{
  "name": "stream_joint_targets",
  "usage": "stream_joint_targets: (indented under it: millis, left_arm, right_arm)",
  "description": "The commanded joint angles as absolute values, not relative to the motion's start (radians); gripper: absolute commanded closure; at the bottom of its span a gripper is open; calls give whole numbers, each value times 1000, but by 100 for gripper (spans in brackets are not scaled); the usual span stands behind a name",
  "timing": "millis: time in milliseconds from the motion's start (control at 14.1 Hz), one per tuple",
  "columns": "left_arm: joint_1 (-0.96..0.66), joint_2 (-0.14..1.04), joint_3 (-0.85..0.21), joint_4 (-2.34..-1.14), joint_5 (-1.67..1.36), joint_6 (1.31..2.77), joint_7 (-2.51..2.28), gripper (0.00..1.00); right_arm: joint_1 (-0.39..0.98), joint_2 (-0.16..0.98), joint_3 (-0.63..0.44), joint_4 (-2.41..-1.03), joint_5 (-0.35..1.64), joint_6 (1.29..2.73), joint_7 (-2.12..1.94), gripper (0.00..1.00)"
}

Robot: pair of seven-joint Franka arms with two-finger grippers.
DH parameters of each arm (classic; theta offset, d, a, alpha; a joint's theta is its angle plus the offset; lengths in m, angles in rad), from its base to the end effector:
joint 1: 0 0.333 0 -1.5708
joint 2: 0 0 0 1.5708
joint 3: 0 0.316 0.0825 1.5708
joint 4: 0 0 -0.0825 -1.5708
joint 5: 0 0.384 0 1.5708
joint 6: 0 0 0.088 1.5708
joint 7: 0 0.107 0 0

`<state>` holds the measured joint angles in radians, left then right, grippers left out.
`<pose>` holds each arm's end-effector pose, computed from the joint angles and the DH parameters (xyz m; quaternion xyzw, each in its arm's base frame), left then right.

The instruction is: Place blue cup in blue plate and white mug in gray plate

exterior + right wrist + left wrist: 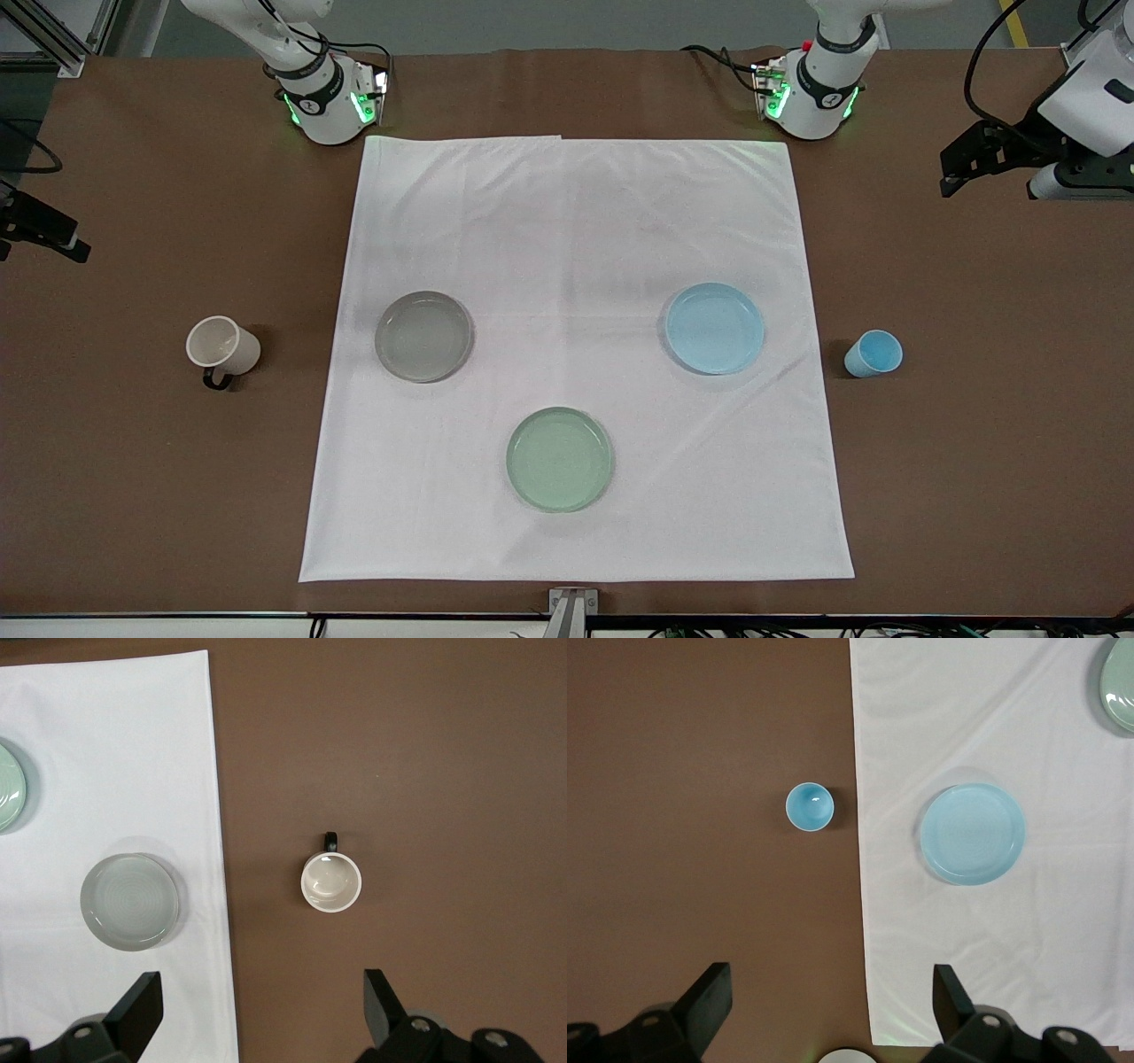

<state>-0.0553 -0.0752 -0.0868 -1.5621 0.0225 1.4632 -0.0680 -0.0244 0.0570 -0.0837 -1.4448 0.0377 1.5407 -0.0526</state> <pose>0.5146 -0.0730 0.6595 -0.9992 0.0358 0.0104 0.0156 0.5671 -0.0558 0.6492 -0.9993 0.0267 -0.0208 0.0148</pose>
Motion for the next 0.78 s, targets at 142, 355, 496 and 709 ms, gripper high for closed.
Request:
stream_joint_targets:
  millis: [142,355,496,709]
  left_arm:
    - [-38,-69,-87,-1548,31,1465,-64,0]
    - [-2,-29,-77,-1536,46,1473,-40,0]
    - [55,12,-75,-1549,46,1494,-17,0]
    - [99,25,-74,-1691,48,1630,-17,0]
  right_arm:
    - [-21,57,-83,-1434,28,1529,-48,0]
    - [-20,57,-83,-1434,28,1529,-48,0]
    - [-18,60,-83,-1434,29,1531,-48,0]
    - [-24,74,-84,-1436,34,1531,-49,0]
